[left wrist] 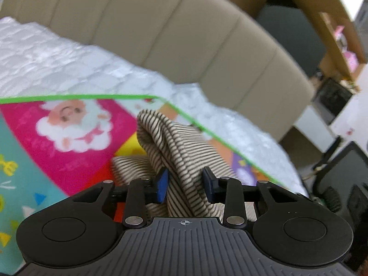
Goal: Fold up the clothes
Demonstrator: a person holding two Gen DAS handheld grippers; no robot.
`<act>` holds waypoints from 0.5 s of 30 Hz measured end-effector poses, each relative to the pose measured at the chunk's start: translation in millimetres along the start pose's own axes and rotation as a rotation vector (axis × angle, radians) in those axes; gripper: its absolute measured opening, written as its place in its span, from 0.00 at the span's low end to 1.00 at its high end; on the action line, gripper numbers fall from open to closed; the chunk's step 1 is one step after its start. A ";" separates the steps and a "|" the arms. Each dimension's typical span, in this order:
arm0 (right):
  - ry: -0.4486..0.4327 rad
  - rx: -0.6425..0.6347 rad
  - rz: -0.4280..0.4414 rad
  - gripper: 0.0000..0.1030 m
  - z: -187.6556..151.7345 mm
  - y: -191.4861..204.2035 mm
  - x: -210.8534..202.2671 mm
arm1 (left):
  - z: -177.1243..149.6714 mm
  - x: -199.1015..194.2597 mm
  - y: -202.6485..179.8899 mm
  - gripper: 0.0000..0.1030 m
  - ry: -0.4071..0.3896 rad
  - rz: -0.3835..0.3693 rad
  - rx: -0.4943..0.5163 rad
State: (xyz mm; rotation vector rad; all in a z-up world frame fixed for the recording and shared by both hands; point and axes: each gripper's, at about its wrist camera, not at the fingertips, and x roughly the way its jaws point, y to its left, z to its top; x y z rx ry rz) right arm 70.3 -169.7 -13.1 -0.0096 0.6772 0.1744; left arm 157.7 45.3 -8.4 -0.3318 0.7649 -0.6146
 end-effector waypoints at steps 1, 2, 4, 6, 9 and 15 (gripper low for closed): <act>0.012 -0.021 0.004 1.00 -2.6 4.4 2.9 | -0.8 2.3 0.7 0.35 0.010 0.015 0.002; 0.019 -0.044 0.002 1.00 -4.4 8.7 5.5 | -1.7 4.6 1.3 0.35 0.021 0.030 0.005; 0.030 -0.051 -0.002 1.00 -4.9 10.4 9.0 | -3.3 9.2 2.6 0.36 0.041 0.059 0.010; 0.045 -0.042 0.002 1.00 -5.1 9.4 12.0 | -4.7 12.4 3.9 0.37 0.058 0.081 0.012; 0.089 0.003 0.036 1.00 -3.8 2.2 16.7 | -5.4 11.7 5.5 0.39 0.068 0.088 0.010; 0.188 0.108 0.117 1.00 -0.4 -15.0 26.2 | -6.5 11.2 6.1 0.41 0.073 0.096 0.015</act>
